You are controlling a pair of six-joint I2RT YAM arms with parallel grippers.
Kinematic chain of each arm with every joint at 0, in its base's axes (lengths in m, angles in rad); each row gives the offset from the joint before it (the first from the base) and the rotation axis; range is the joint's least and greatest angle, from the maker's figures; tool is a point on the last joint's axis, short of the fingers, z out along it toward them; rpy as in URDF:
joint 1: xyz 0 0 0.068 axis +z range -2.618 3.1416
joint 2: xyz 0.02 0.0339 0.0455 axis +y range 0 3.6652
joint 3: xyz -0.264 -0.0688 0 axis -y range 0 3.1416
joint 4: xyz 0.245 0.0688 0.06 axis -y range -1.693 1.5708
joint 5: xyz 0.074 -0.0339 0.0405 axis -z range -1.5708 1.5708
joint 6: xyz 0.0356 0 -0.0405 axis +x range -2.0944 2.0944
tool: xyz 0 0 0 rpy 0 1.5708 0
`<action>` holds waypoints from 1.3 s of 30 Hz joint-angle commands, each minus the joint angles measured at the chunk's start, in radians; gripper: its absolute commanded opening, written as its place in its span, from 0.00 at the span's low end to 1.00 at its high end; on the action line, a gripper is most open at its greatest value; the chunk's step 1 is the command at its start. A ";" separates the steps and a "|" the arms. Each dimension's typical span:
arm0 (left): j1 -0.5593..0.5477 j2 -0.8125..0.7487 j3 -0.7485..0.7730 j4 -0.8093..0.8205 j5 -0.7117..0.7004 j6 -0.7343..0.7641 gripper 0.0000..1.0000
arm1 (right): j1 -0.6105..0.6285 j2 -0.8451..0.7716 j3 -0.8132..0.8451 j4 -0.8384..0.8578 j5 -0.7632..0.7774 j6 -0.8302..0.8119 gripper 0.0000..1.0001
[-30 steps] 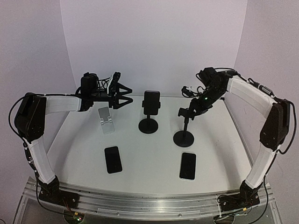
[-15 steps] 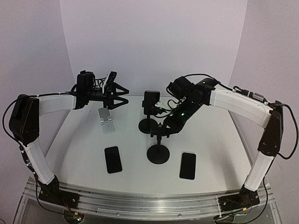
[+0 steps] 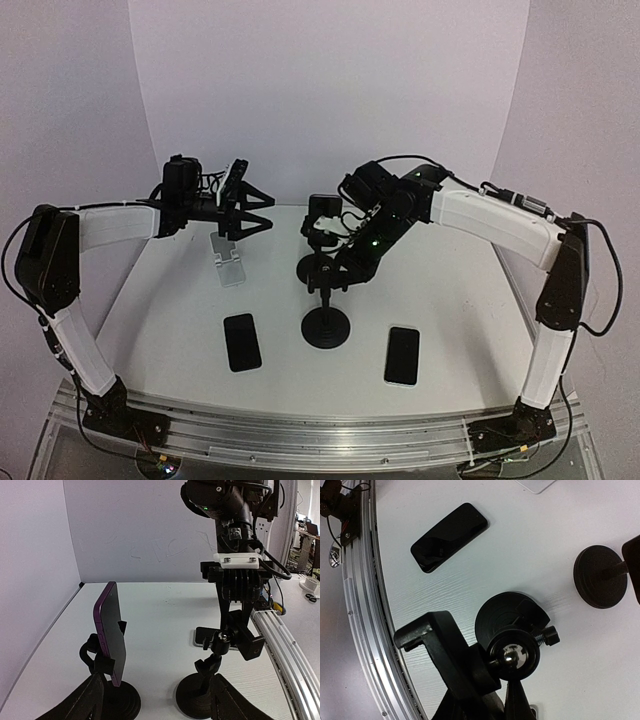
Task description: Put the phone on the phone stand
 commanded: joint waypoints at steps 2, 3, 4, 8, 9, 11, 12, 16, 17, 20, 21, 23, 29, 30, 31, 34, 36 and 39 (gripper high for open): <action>0.002 -0.051 -0.018 -0.009 0.040 0.033 0.72 | 0.004 0.018 0.061 0.018 0.027 -0.016 0.23; 0.002 -0.050 -0.018 -0.009 0.041 0.033 0.72 | 0.004 0.018 0.068 0.019 0.019 -0.013 0.26; 0.002 -0.049 -0.018 -0.008 0.041 0.034 0.72 | 0.003 0.018 0.075 0.019 0.011 -0.010 0.29; 0.002 -0.048 -0.020 -0.009 0.046 0.035 0.72 | 0.004 0.012 0.094 0.016 -0.012 0.012 0.46; 0.002 -0.048 -0.021 -0.010 0.048 0.037 0.72 | 0.004 0.004 0.090 0.017 -0.014 0.015 0.49; 0.002 -0.049 -0.023 -0.010 0.051 0.041 0.72 | 0.004 -0.015 0.072 0.018 -0.012 0.018 0.54; 0.002 -0.051 -0.025 -0.010 0.053 0.042 0.72 | 0.004 -0.026 0.057 0.019 -0.007 0.018 0.57; 0.002 -0.049 -0.025 -0.010 0.057 0.044 0.72 | 0.004 -0.064 0.010 0.022 0.022 0.035 0.70; 0.002 -0.048 -0.023 -0.010 0.058 0.044 0.72 | 0.003 -0.073 0.005 0.022 0.026 0.040 0.72; 0.002 -0.044 -0.019 -0.009 0.060 0.044 0.72 | 0.003 -0.096 -0.001 0.030 0.042 0.050 0.82; 0.002 -0.043 -0.019 -0.009 0.061 0.044 0.72 | 0.003 -0.103 -0.002 0.034 0.049 0.055 0.85; 0.002 -0.044 -0.019 -0.008 0.062 0.041 0.72 | 0.004 -0.116 0.004 0.043 0.065 0.071 0.98; 0.002 -0.062 -0.034 0.001 0.062 0.025 0.72 | 0.002 -0.180 0.040 0.082 0.160 0.209 0.98; 0.002 -0.067 -0.038 0.008 0.060 0.014 0.72 | 0.002 -0.201 0.038 0.093 0.177 0.251 0.98; 0.002 -0.072 -0.048 0.026 0.056 -0.004 0.72 | 0.001 -0.224 0.032 0.112 0.195 0.290 0.98; 0.002 -0.097 -0.085 0.137 0.027 -0.131 0.72 | -0.002 -0.302 0.006 0.159 0.272 0.454 0.98; 0.002 -0.113 -0.114 0.244 -0.003 -0.238 0.72 | -0.006 -0.356 -0.007 0.178 0.369 0.562 0.98; 0.002 -0.135 -0.142 0.349 -0.082 -0.410 0.71 | -0.031 -0.438 -0.060 0.163 0.543 0.780 0.98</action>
